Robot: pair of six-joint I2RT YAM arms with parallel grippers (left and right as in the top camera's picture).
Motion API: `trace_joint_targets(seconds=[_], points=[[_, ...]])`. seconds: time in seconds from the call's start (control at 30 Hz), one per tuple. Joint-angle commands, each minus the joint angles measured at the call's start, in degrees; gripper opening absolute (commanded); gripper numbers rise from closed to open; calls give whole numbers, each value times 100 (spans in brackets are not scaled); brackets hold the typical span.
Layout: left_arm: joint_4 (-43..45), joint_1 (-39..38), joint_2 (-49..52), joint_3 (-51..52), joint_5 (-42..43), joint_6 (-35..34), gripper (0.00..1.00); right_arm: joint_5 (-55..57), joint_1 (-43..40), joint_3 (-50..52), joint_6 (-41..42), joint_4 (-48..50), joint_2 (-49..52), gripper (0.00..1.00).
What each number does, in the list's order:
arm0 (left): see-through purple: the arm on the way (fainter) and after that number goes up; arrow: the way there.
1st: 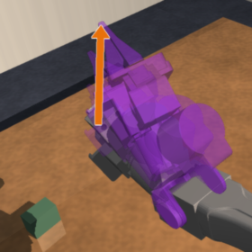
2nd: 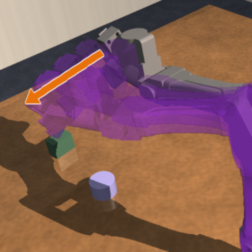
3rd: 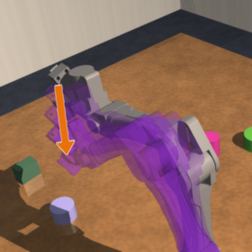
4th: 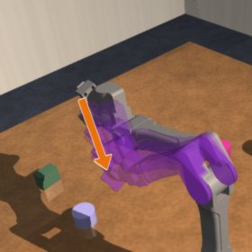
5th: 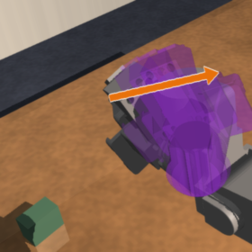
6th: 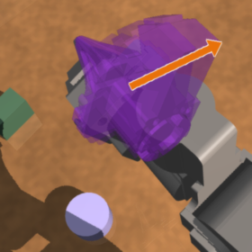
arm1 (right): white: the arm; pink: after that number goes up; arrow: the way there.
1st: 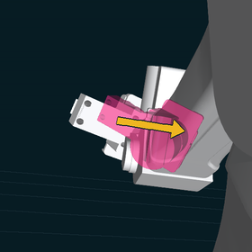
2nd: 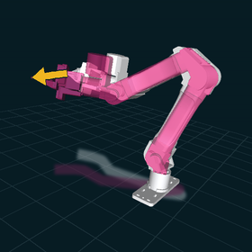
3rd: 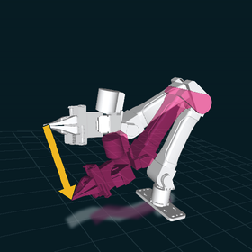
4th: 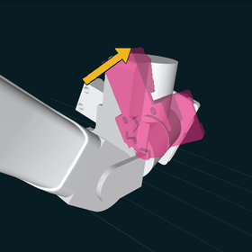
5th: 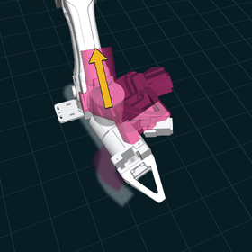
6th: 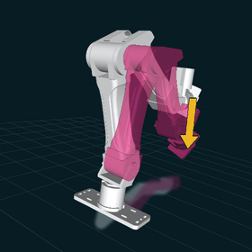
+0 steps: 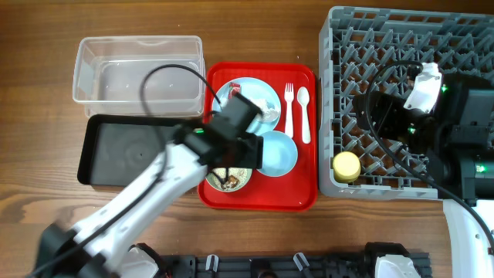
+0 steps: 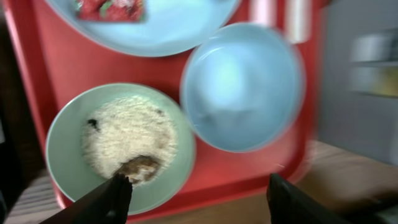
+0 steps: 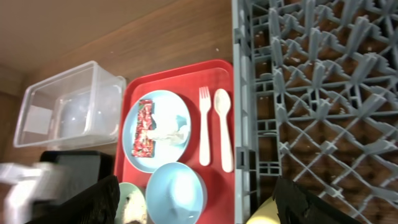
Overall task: Sort waste into correct bins and load items into the dishwasher rack
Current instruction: 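Grasp the green bowl of rice with the left gripper, then tip the green bowl over the black tray to dump the rice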
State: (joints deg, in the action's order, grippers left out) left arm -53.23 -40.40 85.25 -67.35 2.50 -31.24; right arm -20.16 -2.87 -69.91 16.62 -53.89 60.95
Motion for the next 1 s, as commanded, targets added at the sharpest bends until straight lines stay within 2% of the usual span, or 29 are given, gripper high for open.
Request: trace_joint_targets(seconds=[0.0, 0.03, 0.07, 0.2, 0.3, 0.4, 0.43, 0.47, 0.7, 0.77, 0.83, 0.87, 0.9, 0.93, 0.97], points=[[-24, -382, 870, 70, -778, -656, 49, -297, 24, -63, -4, -20, -15, 81], [-42, -560, 1056, 70, -772, -649, 43, -297, 24, -63, -11, -20, -15, 81], [-35, -695, 1132, 70, -776, -616, 42, -297, 24, -63, -7, -15, -15, 81], [44, -1117, 1163, 223, -957, -610, 45, -299, 24, -63, 4, -13, 61, 82], [573, -1108, 1163, 675, -1244, -608, 44, -299, 24, -63, 9, -7, 70, 82], [726, -1126, 1165, 748, -1241, -608, 29, -299, 24, -59, 9, -11, 72, 82], [765, -1126, 1165, 748, -1248, -610, 11, -299, 24, -59, 9, -11, 72, 82], [811, -1126, 1180, 748, -1246, -610, 4, -299, 24, -59, 11, -13, 72, 82], [879, -1126, 1539, 748, -1246, -610, 5, -297, 24, -59, 7, -72, 72, 82], [896, -1126, 1539, 748, -1246, -610, 24, -299, 24, -59, 7, -74, 72, 82], [885, -1126, 1539, 748, -1244, -610, 25, -302, 24, -59, 11, -76, 72, 82], [859, -1126, 1539, 748, -1244, -610, 24, -299, 24, -59, 7, -76, 72, 82], [848, -1126, 1539, 748, -1246, -610, 11, -299, 24, -59, 4, -83, 72, 82], [859, -1126, 1539, 748, -1246, -612, 4, -299, 24, -59, 7, -83, 72, 82], [848, -1126, 1530, 745, -1248, -612, 4, -299, 24, -59, 7, -79, 72, 82]])
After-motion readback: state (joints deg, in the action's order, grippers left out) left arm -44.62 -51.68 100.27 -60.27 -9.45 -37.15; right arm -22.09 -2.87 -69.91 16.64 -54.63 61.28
